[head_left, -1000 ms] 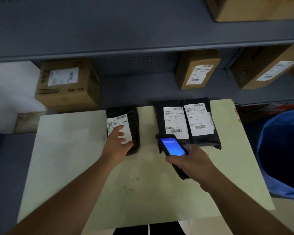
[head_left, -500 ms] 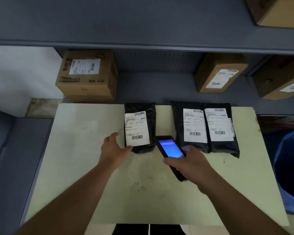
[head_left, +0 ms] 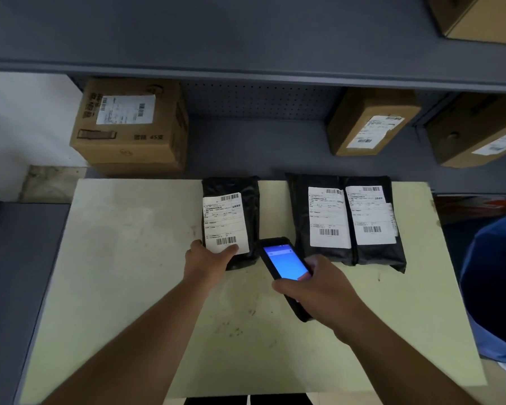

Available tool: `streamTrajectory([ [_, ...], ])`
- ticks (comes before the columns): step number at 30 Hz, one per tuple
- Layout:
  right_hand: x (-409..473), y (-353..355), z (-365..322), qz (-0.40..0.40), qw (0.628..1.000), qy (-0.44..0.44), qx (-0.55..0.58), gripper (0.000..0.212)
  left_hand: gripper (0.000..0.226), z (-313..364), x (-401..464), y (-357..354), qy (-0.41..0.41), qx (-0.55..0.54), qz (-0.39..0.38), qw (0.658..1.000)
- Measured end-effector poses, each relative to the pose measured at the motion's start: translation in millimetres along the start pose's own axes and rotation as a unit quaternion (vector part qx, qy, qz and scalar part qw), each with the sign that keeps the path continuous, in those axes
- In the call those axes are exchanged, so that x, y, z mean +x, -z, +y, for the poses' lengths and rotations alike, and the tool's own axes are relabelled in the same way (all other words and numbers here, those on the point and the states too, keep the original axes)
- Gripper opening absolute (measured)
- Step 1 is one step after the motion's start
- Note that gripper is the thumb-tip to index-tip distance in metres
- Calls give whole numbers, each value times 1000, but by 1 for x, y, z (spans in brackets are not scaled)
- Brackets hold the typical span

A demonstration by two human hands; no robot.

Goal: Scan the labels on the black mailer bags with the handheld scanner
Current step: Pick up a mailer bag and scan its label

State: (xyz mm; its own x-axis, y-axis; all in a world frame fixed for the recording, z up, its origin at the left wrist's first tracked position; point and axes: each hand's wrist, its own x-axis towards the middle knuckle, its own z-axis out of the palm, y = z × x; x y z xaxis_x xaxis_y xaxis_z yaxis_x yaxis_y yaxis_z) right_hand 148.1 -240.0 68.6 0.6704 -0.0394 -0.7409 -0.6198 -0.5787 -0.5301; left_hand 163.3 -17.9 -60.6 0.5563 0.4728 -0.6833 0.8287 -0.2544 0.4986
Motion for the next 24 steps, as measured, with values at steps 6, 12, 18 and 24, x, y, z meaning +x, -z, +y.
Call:
streamTrajectory([
  [6, 3, 5, 5, 6, 1000, -14, -6, 53, 109, 9, 0, -23, 40, 17, 30, 999],
  [12, 7, 10, 10, 9, 1000, -29, 0, 50, 114, 13, -1, -39, 57, 50, 77, 994],
  [18, 10, 14, 17, 5, 999, -36, 3, 51, 112, 14, -4, -45, 59, 39, 90, 993],
  [24, 12, 15, 17, -1, 999, -35, 4, 46, 97, 22, -14, -49, 36, 37, 105, 993],
])
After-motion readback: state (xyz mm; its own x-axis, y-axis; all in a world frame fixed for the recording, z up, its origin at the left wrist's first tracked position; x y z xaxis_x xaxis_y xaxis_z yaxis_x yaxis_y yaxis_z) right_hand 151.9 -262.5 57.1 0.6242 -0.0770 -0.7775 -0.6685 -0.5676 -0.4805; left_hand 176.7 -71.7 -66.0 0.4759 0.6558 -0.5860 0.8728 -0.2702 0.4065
